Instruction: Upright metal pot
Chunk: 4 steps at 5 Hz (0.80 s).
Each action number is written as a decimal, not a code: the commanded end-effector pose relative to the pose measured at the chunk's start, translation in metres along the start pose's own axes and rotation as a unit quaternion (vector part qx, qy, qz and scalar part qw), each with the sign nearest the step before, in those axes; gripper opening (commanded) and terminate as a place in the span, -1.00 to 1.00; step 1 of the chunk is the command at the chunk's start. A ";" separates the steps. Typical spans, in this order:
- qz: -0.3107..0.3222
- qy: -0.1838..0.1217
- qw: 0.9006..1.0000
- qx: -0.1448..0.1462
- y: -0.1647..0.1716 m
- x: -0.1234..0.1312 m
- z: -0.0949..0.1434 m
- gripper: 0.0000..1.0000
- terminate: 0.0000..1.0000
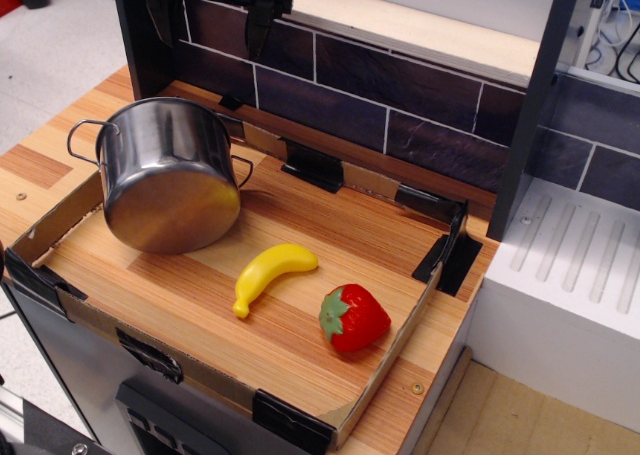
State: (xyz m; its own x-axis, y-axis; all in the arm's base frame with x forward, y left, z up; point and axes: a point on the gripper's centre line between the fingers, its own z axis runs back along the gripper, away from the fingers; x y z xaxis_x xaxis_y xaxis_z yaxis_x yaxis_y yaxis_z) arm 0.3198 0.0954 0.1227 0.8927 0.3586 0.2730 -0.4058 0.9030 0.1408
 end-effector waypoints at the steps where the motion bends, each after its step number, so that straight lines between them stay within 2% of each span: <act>1: 0.000 0.000 1.000 0.000 0.000 0.000 0.000 1.00 -1.00; 2: -0.029 -0.036 0.999 -0.019 0.012 0.008 0.009 1.00 -1.00; 3: -0.086 -0.048 0.994 -0.037 0.019 0.012 0.019 1.00 -1.00; 4: -0.209 -0.048 0.975 -0.059 0.025 0.013 0.035 1.00 -1.00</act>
State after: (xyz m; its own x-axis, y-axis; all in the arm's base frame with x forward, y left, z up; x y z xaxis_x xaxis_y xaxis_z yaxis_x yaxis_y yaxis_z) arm 0.3069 0.1117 0.1400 0.9710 -0.0867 0.2230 0.0621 0.9914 0.1149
